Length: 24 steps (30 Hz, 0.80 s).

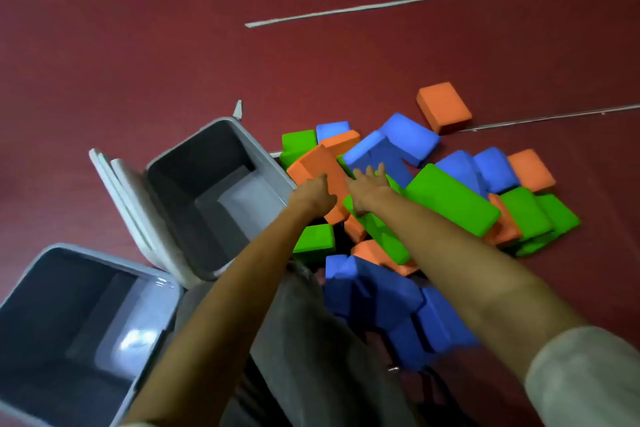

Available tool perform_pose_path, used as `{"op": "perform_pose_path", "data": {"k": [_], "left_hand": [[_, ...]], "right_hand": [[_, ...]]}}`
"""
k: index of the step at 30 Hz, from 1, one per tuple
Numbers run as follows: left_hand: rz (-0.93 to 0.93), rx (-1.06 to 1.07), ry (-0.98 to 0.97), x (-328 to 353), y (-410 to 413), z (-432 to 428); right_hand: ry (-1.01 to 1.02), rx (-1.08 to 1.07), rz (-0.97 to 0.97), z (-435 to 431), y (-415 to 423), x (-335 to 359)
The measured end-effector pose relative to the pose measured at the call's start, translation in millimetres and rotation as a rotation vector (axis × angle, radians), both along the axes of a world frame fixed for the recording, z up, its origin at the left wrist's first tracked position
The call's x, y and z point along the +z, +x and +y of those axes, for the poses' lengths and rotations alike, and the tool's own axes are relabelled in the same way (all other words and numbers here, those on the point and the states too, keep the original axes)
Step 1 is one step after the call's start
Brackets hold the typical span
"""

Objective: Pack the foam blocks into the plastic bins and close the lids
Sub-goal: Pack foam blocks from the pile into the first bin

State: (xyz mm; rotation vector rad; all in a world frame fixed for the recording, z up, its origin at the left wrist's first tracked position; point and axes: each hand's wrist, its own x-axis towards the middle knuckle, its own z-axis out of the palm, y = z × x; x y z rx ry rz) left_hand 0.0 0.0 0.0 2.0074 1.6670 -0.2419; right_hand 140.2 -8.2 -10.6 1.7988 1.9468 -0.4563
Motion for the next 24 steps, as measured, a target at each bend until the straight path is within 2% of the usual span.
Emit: {"op": "perform_pose_path", "data": {"k": [7,12,16,21,24], "left_hand": [[0.082,-0.090,0.058,-57,2,70],[0.030,0.071,0.040,-107,-1,114],[0.085,0.269,0.037,-132,-5,131],[-0.016,0.388,0.162,-140,-19,133],[-0.177,0.468,0.091,-126,-25,129]], "right_hand": [[-0.195,0.118,0.005,65,4,-59],[-0.229,0.155,0.083,97,2,-95],[-0.400,0.191,-0.003,106,1,-110],[-0.491,0.168,-0.073,108,8,-108],[-0.494,0.132,-0.114,103,17,-99]]}}
